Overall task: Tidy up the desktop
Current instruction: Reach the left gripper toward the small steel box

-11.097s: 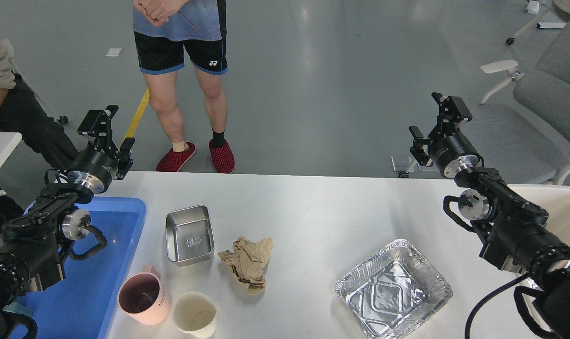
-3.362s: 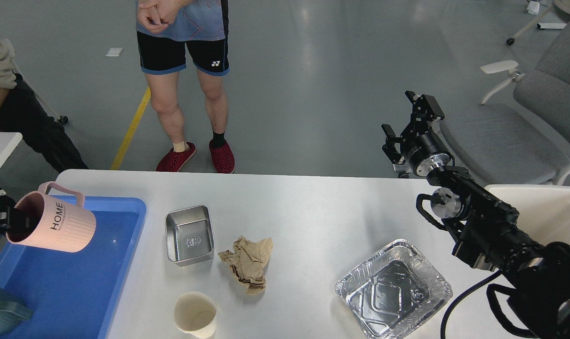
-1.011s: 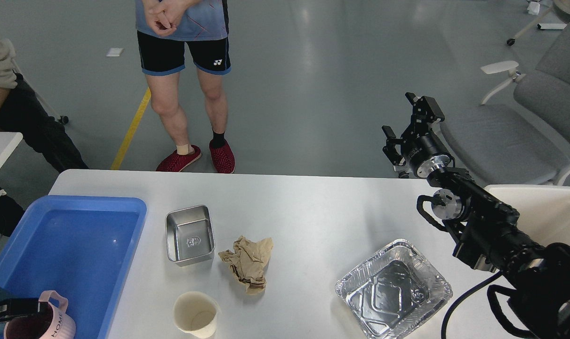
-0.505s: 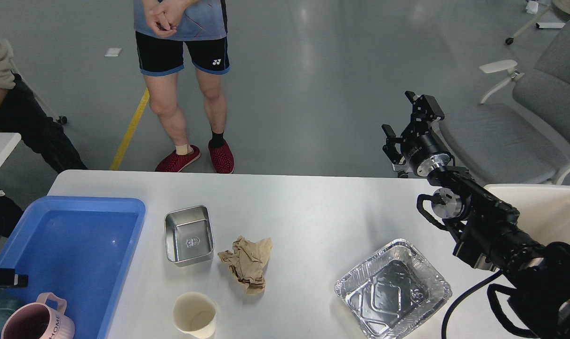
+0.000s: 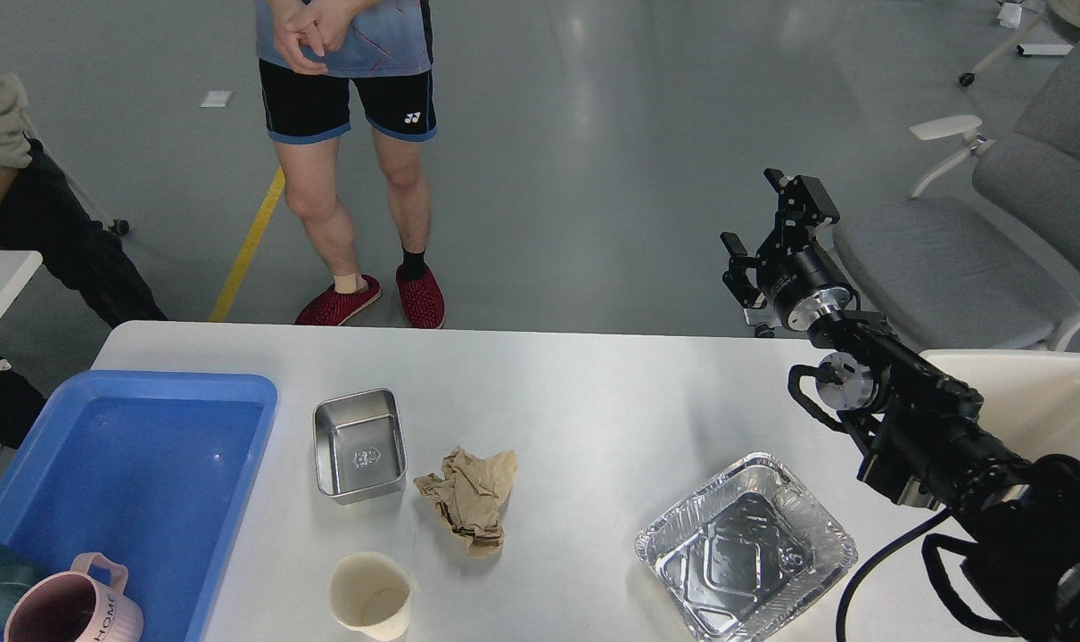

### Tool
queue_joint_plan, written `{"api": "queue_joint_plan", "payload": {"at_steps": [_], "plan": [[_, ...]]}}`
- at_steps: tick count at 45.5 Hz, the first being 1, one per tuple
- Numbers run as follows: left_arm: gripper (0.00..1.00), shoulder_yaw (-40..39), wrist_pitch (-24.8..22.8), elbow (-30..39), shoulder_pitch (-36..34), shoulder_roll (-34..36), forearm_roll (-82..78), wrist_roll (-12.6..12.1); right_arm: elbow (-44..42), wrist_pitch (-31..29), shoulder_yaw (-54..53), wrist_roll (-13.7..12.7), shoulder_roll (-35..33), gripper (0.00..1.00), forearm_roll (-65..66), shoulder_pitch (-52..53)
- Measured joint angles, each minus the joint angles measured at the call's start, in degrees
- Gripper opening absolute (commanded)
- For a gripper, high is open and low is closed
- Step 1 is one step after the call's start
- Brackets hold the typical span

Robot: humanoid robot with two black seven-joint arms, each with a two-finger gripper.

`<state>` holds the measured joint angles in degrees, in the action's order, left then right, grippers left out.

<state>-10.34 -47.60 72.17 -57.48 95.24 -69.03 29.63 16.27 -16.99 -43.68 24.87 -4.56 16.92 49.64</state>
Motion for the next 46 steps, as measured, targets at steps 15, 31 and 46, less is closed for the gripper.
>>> {"api": "queue_joint_plan", "payload": {"at_steps": [15,31,46], "plan": [[0.85,-2.9,-4.0,5.4,-1.0,9.5,2.0,0.6,0.0,0.0,0.2,0.0,0.2,1.0,0.1,0.3],[0.85,-3.0,-4.7,5.1,-2.9,8.8,2.1,0.0,0.0,0.0,0.2,0.0,0.4,1.0,0.1,0.3],[0.85,-2.0,1.9,4.5,-2.3,-0.8,2.0,-2.9,-0.1,0.0,0.1,0.0,1.0,1.0,0.1,0.3]]}}
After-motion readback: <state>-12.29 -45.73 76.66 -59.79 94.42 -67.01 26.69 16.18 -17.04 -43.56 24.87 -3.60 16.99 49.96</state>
